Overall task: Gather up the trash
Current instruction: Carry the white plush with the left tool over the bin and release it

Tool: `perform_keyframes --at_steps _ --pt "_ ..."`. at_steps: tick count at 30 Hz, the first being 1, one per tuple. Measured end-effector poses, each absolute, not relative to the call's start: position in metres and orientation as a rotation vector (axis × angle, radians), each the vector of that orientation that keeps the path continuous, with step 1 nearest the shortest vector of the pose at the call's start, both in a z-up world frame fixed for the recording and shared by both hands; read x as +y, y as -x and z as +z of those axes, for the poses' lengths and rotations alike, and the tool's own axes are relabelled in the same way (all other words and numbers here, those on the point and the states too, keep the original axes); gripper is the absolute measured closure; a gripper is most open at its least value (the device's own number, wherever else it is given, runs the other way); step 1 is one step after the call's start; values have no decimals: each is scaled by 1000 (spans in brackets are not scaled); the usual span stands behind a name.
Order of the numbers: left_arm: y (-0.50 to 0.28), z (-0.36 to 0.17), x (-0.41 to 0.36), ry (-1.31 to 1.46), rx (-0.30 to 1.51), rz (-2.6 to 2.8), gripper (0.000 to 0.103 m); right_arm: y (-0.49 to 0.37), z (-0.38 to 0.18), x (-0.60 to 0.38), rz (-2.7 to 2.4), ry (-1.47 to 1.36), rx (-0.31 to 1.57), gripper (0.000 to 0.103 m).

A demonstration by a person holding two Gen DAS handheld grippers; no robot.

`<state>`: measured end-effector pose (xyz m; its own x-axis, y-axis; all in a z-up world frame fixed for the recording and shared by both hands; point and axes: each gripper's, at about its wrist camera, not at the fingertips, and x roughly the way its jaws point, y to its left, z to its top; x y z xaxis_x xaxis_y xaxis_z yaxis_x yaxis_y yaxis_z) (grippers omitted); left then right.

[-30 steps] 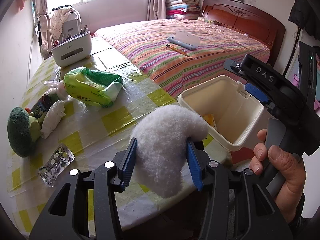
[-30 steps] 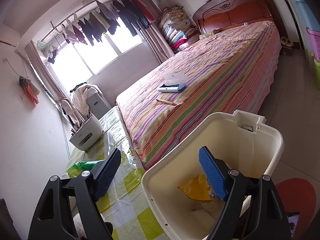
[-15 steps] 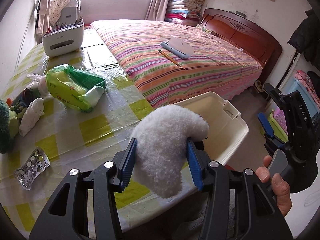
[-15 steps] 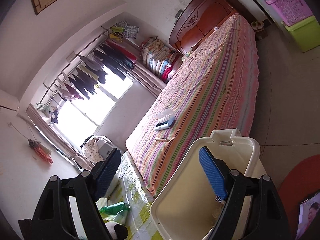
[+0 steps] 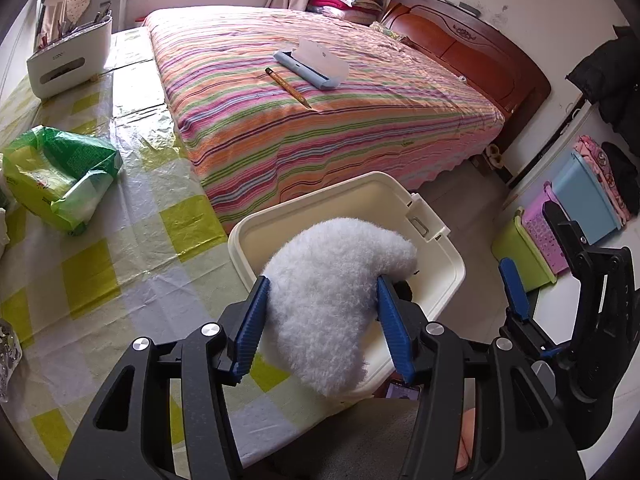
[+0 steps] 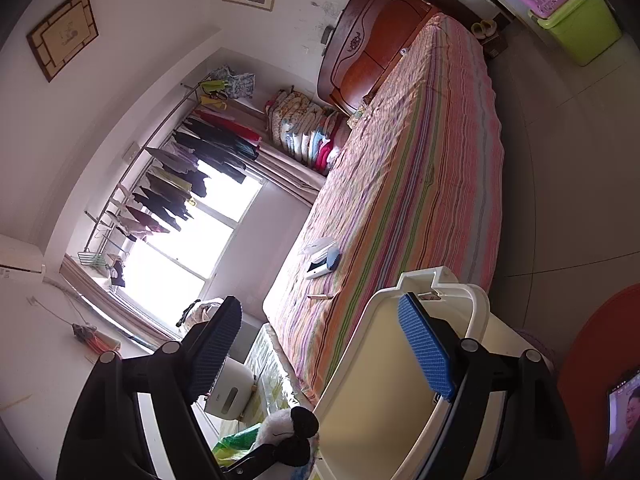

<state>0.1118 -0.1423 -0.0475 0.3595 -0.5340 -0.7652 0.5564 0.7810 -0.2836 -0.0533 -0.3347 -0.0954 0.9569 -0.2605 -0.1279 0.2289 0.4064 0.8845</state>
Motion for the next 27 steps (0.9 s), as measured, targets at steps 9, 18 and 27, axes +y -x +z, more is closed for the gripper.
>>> perform_keyframes --at_steps 9,18,27 --pt "-113 -49 -169 -53 979 -689 30 54 -97 -335 -291 -1115 -26 24" --pt "-110 -45 -129 -72 921 -598 17 46 -90 -329 -275 -1058 14 24" --pt "-94 -47 -33 -170 807 -423 16 26 -73 -299 -238 -913 77 24"
